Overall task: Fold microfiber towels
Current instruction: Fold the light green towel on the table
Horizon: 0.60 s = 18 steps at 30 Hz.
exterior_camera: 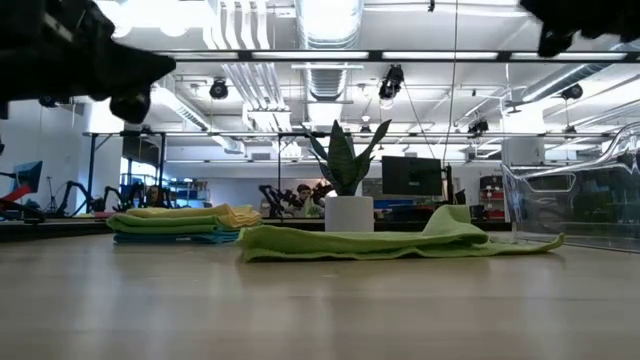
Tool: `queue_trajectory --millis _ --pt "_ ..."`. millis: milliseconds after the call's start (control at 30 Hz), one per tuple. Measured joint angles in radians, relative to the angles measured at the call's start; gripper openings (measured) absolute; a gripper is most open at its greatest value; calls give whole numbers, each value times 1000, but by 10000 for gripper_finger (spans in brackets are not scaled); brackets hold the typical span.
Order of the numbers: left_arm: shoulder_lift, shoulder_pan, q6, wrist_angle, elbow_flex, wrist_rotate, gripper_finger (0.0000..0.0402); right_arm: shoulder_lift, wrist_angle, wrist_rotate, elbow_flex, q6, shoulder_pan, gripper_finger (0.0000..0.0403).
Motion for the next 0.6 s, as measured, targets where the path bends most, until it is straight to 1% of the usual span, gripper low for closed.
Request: queue_trajectory --millis 33,100,133,167,233,267,300,333,400,500,600 --pt "-52 0 -2 -95 2 -4 3 -49 -3 -7 -8 4 0 22" --pt "-152 0 1 -187 -1 0 2 -50 26 -11 -14 26 1 12" --pt "-202 0 5 -222 -4 11 1 -48 -1 -14 -19 38 1 11" --pt "-252 0 7 -259 -4 17 1 -31 2 -17 -19 46 0 10" --pt "-350 0 26 -328 -4 20 0 19 64 -18 -31 65 1 9" --pt "-391 0 45 -353 -4 19 0 24 56 -17 -46 83 1 9" --pt "-407 0 54 -360 -4 16 0 28 53 -19 -61 99 1 9" --pt "-398 0 57 -400 -4 9 0 35 83 -30 -75 116 0 9" --pt "-360 0 58 -387 0 1 0 25 134 -73 -117 159 2 9" --pt "-292 0 56 -388 -2 -3 0 15 125 -114 -174 191 2 9" --pt "-237 0 56 -392 -4 -3 0 17 124 -116 -218 199 3 9"
